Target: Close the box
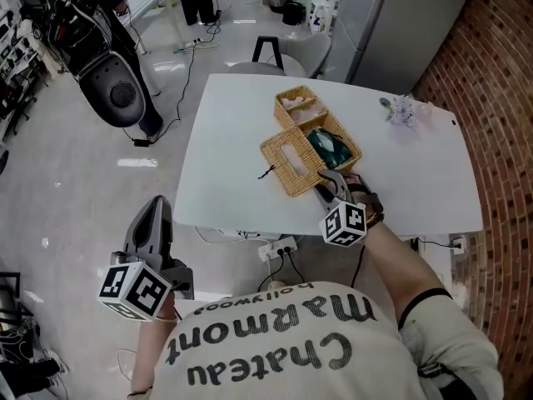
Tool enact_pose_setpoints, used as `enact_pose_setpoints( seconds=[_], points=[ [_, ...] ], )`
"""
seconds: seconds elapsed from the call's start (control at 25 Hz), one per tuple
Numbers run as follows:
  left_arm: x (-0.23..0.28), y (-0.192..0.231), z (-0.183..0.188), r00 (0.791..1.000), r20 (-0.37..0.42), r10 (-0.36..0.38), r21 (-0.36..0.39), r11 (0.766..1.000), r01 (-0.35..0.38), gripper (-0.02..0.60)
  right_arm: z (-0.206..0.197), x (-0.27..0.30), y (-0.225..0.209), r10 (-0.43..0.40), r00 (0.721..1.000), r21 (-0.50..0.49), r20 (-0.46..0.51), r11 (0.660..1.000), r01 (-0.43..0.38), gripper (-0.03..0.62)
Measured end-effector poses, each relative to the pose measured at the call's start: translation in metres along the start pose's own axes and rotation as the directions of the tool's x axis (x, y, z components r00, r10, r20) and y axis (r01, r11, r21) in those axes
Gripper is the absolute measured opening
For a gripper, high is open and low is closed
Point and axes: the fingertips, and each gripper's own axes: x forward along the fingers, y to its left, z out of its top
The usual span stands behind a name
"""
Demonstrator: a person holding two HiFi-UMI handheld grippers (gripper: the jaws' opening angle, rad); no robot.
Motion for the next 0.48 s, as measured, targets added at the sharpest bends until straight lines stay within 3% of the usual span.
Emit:
enact_pose_setpoints(
  seconds=[0.48],
  points=[
    [0.002,-0.0047,-0.0032,1.0,-0.006,-0.008,0.004,1.0,0.008,0.002,0.0062,-0.0057,-0.0073,-0.013,0.995,0.246,0.097,0.969,-0.011,0.126]
  ],
)
